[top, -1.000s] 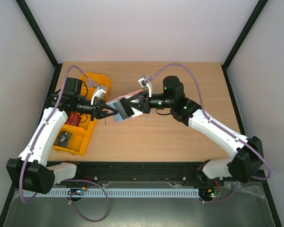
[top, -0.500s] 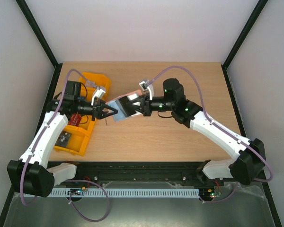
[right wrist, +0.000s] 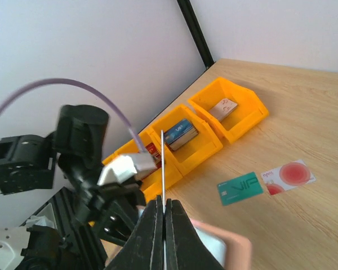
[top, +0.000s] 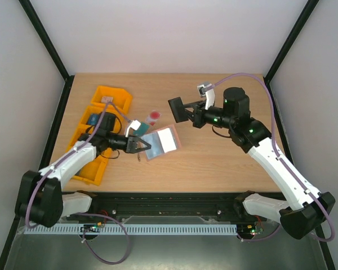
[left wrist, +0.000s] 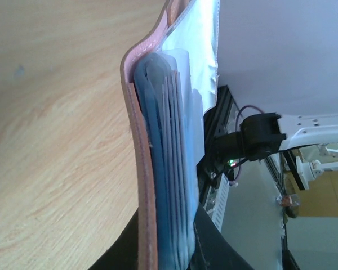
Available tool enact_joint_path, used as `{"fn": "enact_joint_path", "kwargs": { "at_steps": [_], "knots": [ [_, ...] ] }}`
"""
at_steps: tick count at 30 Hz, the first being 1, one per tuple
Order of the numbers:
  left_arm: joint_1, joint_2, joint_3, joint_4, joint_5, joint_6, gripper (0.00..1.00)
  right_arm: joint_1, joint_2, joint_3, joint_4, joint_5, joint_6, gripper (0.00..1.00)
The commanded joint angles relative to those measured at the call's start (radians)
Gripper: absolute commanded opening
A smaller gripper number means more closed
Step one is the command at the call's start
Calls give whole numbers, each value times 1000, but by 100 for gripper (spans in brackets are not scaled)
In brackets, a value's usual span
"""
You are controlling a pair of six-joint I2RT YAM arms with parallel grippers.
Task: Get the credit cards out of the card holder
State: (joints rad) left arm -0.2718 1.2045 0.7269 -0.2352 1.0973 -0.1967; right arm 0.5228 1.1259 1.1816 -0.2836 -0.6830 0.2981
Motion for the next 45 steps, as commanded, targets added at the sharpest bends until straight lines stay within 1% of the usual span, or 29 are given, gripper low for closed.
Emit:
{"fn": "enact_joint_path", "kwargs": {
  "at_steps": [1, 4, 5, 8, 9, 10, 13, 15, 18, 20, 22, 25, 26, 27, 28, 31, 33, 34, 35, 36, 37, 38, 39, 40, 41, 43, 45],
  "knots": [
    [-96, 116, -20, 103, -96, -72, 2, -2, -3, 24, -34, -40, -14, 2],
    [-160, 220, 2, 81, -151, -62, 4, -1, 13, 20, -30, -64, -5, 2],
    [-177, 250, 10, 67, -191, -58, 11, -2, 17, 20, -33, -68, -4, 2],
    [-209, 320, 41, 14, -351, -16, 53, -1, 16, 23, -44, -74, -11, 2],
    [-217, 338, 64, -13, -408, 12, 63, -1, 12, 24, -45, -76, -12, 2],
    [-224, 353, 89, -44, -448, 41, 71, -2, 10, 26, -47, -76, -13, 2],
    [-227, 367, 164, -108, -489, 92, 90, -1, 11, 45, -63, -68, -16, 2],
    [-227, 350, 211, -142, -519, 132, 98, -1, 25, 74, -83, -63, -19, 2],
    [-225, 278, 246, -173, -603, 201, 99, -1, 38, 93, -81, -74, -2, 2],
    [-215, 224, 293, -219, -611, 249, 99, -2, 30, 77, -39, -96, 23, 2],
    [-181, 203, 428, -355, -514, 364, 99, 0, 21, 57, 29, -125, 52, 2],
    [-109, 210, 686, -634, -329, 518, 99, 0, 21, 65, 88, -154, 87, 2],
    [-81, 203, 760, -702, -262, 557, 98, 1, 18, 69, 118, -173, 98, 2],
    [-50, 186, 813, -739, -199, 575, 98, 2, 10, 66, 167, -193, 123, 2],
    [-30, 159, 852, -744, -143, 578, 97, 3, -1, 51, 240, -225, 156, 2],
    [-19, 53, 880, -631, -28, 529, 96, 4, -23, 5, 515, -316, 309, 2],
    [-19, 57, 945, -644, 81, 512, 94, 6, -9, 2, 626, -328, 400, 2],
    [-20, 62, 966, -614, 122, 460, 92, 11, 0, -1, 681, -336, 440, 2],
    [-20, 60, 964, -528, 145, 362, 87, 20, 7, -10, 737, -341, 471, 2],
    [-20, 58, 951, -428, 148, 244, 81, 30, 14, -20, 786, -343, 496, 2],
    [-21, 61, 939, -344, 138, 130, 73, 44, 18, -27, 816, -338, 503, 2],
    [-23, 70, 936, -282, 122, 50, 65, 55, 26, -27, 824, -331, 499, 2],
    [-29, 77, 934, -244, 108, -6, 59, 67, 31, -25, 825, -325, 492, 2],
    [-42, 84, 935, -224, 88, -26, 57, 78, 37, -24, 826, -321, 487, 2],
    [-65, 93, 938, -223, 53, -25, 56, 89, 42, -25, 827, -319, 483, 2],
    [-93, 105, 938, -228, 26, -18, 54, 107, 49, -30, 833, -308, 480, 2],
    [-110, 111, 934, -227, 26, -20, 49, 119, 55, -31, 837, -299, 478, 2]
  ]
}}
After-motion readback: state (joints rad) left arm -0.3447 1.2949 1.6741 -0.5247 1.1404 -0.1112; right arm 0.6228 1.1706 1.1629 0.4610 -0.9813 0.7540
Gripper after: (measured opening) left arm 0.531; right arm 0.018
